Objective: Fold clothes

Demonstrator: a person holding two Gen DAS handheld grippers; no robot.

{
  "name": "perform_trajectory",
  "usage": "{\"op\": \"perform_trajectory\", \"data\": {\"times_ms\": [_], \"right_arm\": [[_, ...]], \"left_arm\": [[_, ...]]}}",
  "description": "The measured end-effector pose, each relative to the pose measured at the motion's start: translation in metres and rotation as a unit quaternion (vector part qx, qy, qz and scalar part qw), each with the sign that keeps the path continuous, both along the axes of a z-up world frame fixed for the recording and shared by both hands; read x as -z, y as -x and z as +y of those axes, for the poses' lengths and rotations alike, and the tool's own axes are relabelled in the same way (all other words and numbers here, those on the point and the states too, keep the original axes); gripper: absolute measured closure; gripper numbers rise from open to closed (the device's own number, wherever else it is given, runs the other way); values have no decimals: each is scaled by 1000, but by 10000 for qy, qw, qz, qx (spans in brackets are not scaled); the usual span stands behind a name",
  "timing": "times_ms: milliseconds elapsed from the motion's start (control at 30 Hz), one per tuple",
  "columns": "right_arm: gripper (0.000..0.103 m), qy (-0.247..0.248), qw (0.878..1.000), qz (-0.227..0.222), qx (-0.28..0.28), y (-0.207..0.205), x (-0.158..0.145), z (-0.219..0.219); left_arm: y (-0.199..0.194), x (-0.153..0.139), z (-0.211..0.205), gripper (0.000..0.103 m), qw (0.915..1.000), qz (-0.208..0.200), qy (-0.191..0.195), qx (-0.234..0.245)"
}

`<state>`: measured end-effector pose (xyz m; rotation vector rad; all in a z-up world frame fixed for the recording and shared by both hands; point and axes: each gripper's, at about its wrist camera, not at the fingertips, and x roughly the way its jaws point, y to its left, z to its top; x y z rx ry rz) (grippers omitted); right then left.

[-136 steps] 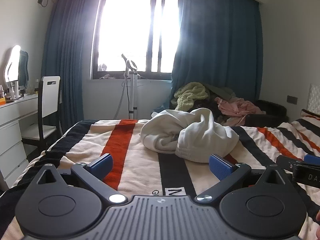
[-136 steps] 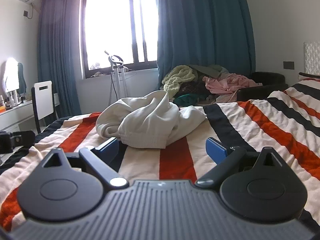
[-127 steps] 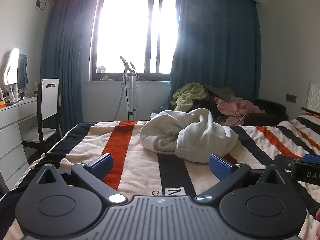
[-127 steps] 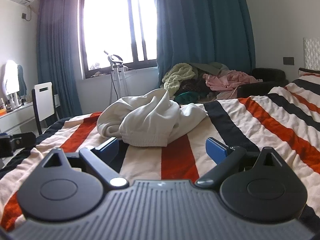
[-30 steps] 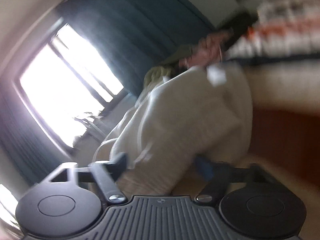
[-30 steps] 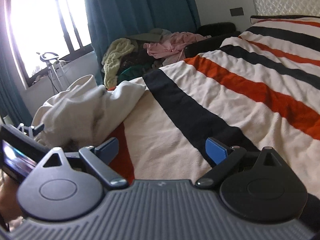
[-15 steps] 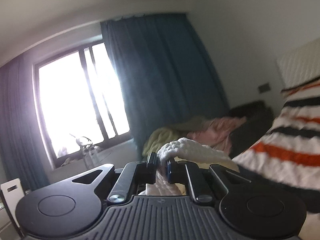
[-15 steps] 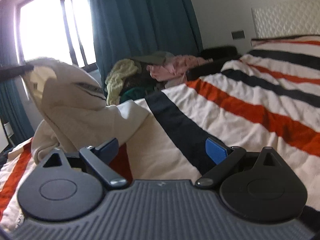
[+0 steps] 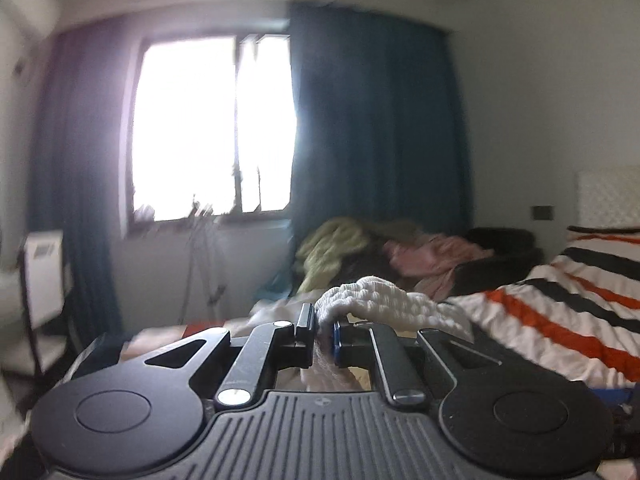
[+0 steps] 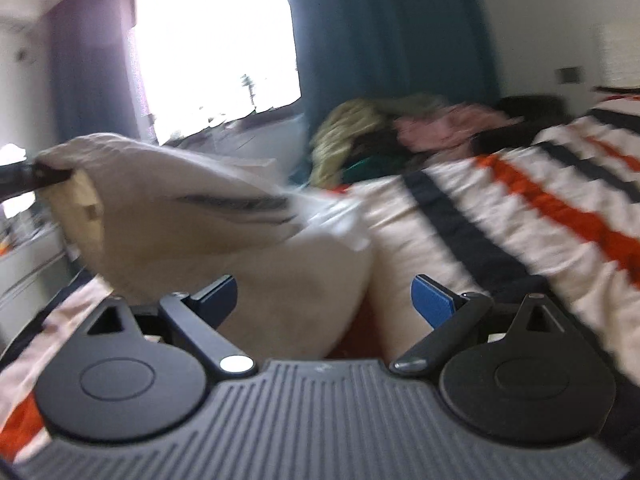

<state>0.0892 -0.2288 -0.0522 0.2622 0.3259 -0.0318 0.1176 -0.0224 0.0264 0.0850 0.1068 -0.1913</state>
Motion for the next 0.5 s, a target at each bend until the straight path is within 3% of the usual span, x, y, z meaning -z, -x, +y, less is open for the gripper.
{"op": "perform_trajectory", "data": {"times_ms": [200, 300, 367, 433, 500], "right_arm": [[9, 25, 9942, 928, -551, -27, 31, 31], [32, -102, 9910, 1221, -537, -39, 47, 34], [34, -293, 9906, 1280, -373, -45, 54, 33], [42, -533, 9907, 1235, -183, -50, 58, 29], [42, -777, 9900, 1172, -77, -54, 63, 26]], "left_arm": [[-9, 17, 41, 94, 9988, 346, 279, -190], [-17, 29, 59, 94, 9966, 521, 577, -279], [-25, 34, 74, 94, 9939, 693, 794, -338], [-32, 38, 90, 94, 9904, 899, 966, -403], [-47, 47, 97, 94, 9863, 1126, 1122, -448]]}}
